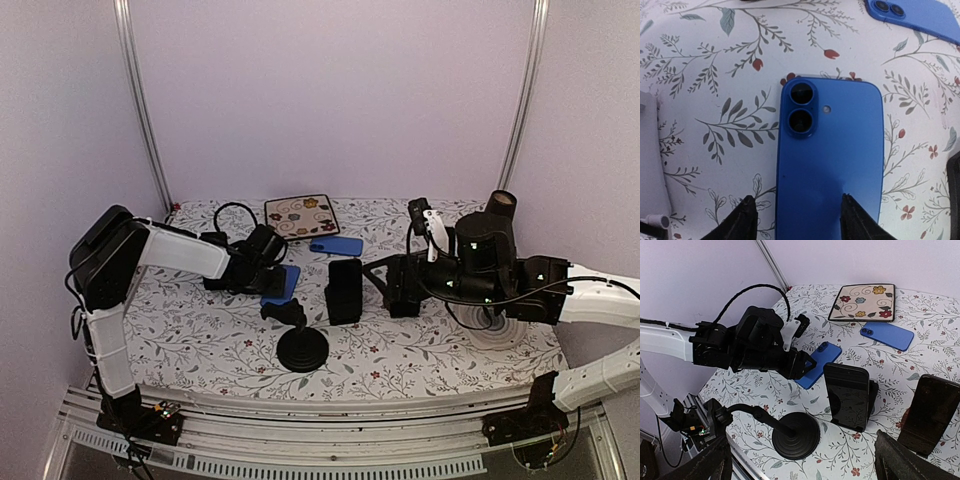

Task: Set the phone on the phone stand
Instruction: Pick up the phone from the center of the board.

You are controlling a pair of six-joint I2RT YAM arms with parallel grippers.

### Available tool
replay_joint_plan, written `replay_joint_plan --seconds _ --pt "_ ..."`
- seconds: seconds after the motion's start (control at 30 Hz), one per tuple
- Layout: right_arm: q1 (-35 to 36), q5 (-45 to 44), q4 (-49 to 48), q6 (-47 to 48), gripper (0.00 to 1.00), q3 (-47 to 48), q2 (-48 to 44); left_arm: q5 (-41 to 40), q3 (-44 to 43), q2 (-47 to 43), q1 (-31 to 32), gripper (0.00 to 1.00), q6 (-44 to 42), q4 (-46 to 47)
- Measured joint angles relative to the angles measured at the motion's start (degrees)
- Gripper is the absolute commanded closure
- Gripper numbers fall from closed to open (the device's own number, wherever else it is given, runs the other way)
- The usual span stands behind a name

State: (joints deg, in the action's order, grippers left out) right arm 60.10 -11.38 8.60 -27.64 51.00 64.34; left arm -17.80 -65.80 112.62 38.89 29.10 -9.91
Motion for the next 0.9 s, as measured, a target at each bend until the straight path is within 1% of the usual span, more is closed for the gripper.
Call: replay_joint_plan --seconds 0.1,0.3,0.5,0.63,0.9 --pt "0.0 0.0 -0.04 0.0 0.01 0.0 0.04 0.0 0.07 -0.63 0.0 0.27 -0.46 -0.7" --pt "0.0 -0.04 -0.04 0.0 0.01 0.0 0.04 1.2 0.07 -0.66 0.0 0.15 -2.47 -1.27" --pt "0.0 -0.07 -0.04 0.0 0.01 -0.09 0.04 5.44 -0.55 -0.63 0.0 0.12 -5.22 -1.11" --pt "0.02 -0.07 -0.02 -0.02 0.01 -0.09 0.04 6.91 -3.23 1.14 -0.11 0.11 -6.47 -1.16" --pt "0.0 -0.46 0.07 -0.07 0.01 -0.9 -0.13 6.91 -5.18 4.09 -0.61 0.1 -7.93 -1.51"
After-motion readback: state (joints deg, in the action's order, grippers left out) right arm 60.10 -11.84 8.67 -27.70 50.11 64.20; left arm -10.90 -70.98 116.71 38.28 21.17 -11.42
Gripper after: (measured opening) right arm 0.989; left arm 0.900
